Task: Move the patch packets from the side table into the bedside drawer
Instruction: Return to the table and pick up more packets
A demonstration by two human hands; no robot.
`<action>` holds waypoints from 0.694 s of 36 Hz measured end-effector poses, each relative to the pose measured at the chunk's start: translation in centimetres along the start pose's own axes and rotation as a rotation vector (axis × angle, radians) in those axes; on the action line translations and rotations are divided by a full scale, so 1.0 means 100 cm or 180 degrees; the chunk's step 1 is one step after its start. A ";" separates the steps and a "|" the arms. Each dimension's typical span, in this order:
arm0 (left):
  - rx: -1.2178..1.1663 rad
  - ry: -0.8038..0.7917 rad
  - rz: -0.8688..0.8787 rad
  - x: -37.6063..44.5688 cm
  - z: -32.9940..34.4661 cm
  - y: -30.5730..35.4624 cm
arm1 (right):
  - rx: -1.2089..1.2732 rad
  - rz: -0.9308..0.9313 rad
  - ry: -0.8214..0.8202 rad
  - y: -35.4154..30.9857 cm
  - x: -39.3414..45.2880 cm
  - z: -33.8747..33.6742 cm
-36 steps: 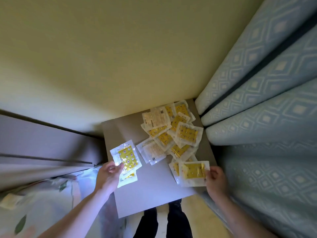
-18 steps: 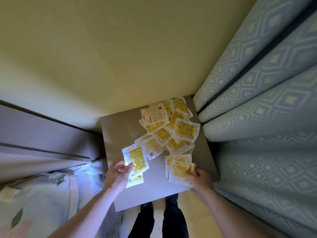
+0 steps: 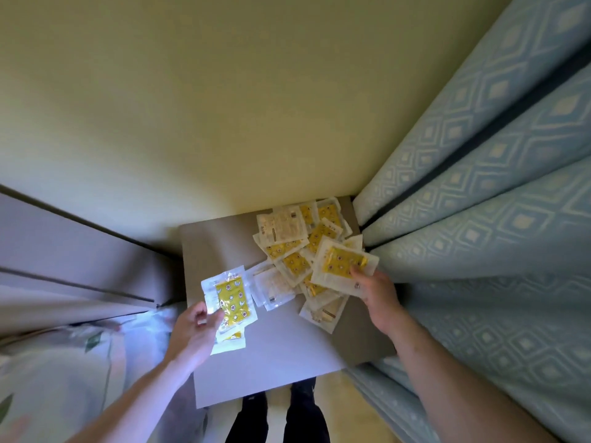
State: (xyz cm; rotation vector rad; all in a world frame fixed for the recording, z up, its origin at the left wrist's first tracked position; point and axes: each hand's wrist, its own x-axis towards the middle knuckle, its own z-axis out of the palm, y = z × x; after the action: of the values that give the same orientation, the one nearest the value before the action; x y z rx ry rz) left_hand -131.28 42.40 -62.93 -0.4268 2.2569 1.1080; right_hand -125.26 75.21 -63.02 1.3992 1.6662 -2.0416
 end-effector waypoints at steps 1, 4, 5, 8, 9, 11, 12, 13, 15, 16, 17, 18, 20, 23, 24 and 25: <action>-0.0023 -0.0021 -0.0013 0.003 0.000 -0.003 | -0.0019 0.0002 0.0074 0.000 0.008 0.002; -0.0073 -0.0049 -0.0057 0.009 -0.004 -0.007 | -0.0229 0.0101 0.0321 0.004 0.026 0.005; -0.0076 -0.0022 -0.0050 0.011 -0.004 -0.007 | -0.0270 0.0133 0.0407 0.007 0.031 0.005; -0.0110 0.0044 -0.0011 0.013 -0.007 -0.003 | -0.0406 0.0122 0.0674 0.014 0.043 0.008; -0.0153 0.0021 -0.0005 0.016 -0.008 -0.004 | -0.0455 0.0121 0.0780 0.016 0.047 0.009; -0.0220 -0.0029 -0.0018 0.022 -0.013 -0.006 | -0.0555 0.0202 0.0948 0.021 0.055 0.013; -0.0220 -0.0047 -0.0052 0.024 -0.015 -0.006 | -0.0605 0.0255 0.1011 0.022 0.058 0.014; -0.0252 -0.0038 -0.0073 0.026 -0.017 -0.008 | -0.0646 0.0285 0.1051 0.023 0.060 0.016; -0.0304 -0.0002 -0.0083 0.027 -0.019 -0.007 | -0.0674 0.0351 0.1110 0.025 0.063 0.019; -0.0310 0.0016 -0.0068 0.025 -0.021 -0.005 | -0.0662 0.0363 0.1122 0.025 0.063 0.021; -0.0331 0.0041 -0.0034 0.024 -0.021 -0.004 | -0.0653 0.0361 0.1147 0.024 0.061 0.023; -0.0321 0.0059 -0.0022 0.022 -0.022 -0.001 | -0.0664 0.0355 0.1182 0.023 0.058 0.024; -0.0308 0.0076 -0.0002 0.016 -0.025 0.005 | -0.0796 0.0241 0.1260 0.023 0.051 0.025; -0.0224 0.0075 0.0003 0.008 -0.031 0.008 | -0.1091 -0.0056 0.1325 0.015 0.029 0.024; -0.0167 0.0064 -0.0029 0.002 -0.034 0.012 | -0.1139 -0.0163 0.1317 0.010 0.020 0.024; -0.0121 0.0074 -0.0026 -0.002 -0.037 0.013 | -0.1173 -0.0309 0.1297 0.005 0.009 0.024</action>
State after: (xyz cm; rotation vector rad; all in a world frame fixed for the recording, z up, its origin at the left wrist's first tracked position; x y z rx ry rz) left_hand -133.08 40.24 -60.21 -0.4663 2.2554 1.1487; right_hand -126.72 73.42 -64.14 1.6963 2.1690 -1.4439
